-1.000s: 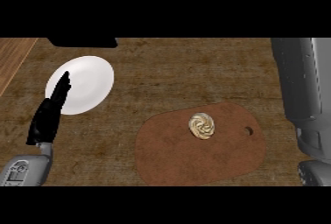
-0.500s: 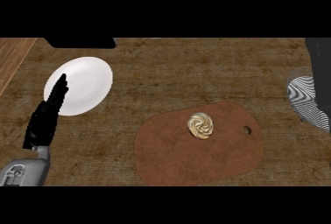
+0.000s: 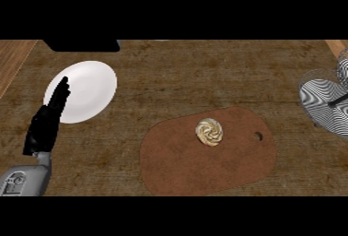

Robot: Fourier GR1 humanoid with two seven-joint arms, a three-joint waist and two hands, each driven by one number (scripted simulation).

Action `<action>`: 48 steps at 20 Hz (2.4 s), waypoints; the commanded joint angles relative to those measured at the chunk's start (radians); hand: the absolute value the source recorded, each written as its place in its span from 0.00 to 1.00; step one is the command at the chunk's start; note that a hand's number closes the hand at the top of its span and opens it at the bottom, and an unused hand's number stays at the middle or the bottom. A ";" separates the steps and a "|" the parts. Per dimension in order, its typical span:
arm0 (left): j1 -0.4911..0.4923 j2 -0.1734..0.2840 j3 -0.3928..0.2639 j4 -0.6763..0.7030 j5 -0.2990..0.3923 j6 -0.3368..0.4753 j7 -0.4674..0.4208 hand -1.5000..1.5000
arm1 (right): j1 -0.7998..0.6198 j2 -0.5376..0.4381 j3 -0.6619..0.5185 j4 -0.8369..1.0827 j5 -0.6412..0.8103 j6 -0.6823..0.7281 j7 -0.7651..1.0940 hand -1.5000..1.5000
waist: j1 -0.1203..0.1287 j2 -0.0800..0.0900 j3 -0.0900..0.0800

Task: Pick the squash from the cutting board and place it in the tiered basket

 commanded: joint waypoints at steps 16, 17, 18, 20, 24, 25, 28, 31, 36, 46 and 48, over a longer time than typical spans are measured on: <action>0.026 -0.016 0.022 0.007 -0.018 -0.026 -0.029 0.50 | 0.210 -0.002 -0.216 -0.002 -0.310 -0.061 -0.163 1.00 | -0.010 -0.004 0.001; -0.026 -0.008 0.022 -0.036 -0.013 -0.028 0.065 0.50 | 0.181 -0.021 -0.274 -0.005 -0.353 -0.092 -0.152 1.00 | -0.010 -0.006 0.002; -0.006 -0.009 0.033 0.020 -0.016 -0.031 -0.017 0.50 | 0.196 -0.010 -0.261 0.025 -0.341 -0.097 -0.138 0.00 | -0.003 0.000 0.001; 0.037 -0.027 0.016 -0.065 -0.025 -0.014 0.035 0.50 | 0.264 0.002 -0.250 -0.046 -0.365 -0.062 -0.157 0.00 | -0.008 -0.007 0.001; -0.011 -0.027 0.026 0.029 -0.031 -0.022 -0.014 0.50 | 0.301 0.003 -0.281 -0.083 -0.407 -0.208 -0.245 0.00 | -0.012 -0.001 0.001; 0.051 -0.023 0.018 -0.002 -0.035 -0.030 -0.050 0.50 | 0.301 0.004 -0.286 -0.105 -0.419 -0.206 -0.236 0.00 | -0.006 -0.003 0.001; 0.008 -0.019 0.035 -0.014 -0.023 -0.035 0.006 0.50 | 0.279 -0.028 -0.298 -0.104 -0.427 -0.285 -0.258 0.00 | 0.002 -0.001 0.001; 0.018 -0.036 0.033 -0.006 -0.024 -0.030 -0.010 0.50 | 0.347 0.019 -0.283 -0.231 -0.430 -0.351 -0.233 0.00 | -0.008 -0.003 0.000; 0.020 -0.056 0.024 -0.008 -0.054 -0.006 0.013 0.50 | 0.352 -0.056 -0.286 -0.416 -0.435 -0.227 -0.104 0.00 | -0.017 -0.007 0.000; 0.066 0.021 0.095 -0.064 -0.006 -0.064 0.025 0.50 | 0.675 0.009 -0.483 -1.018 -0.689 0.085 0.079 0.00 | -0.065 -0.022 0.000; 0.050 -0.003 0.097 -0.044 -0.005 -0.048 0.022 0.50 | 0.770 0.023 -0.530 -1.160 -0.733 0.134 0.082 0.00 | -0.058 -0.016 0.000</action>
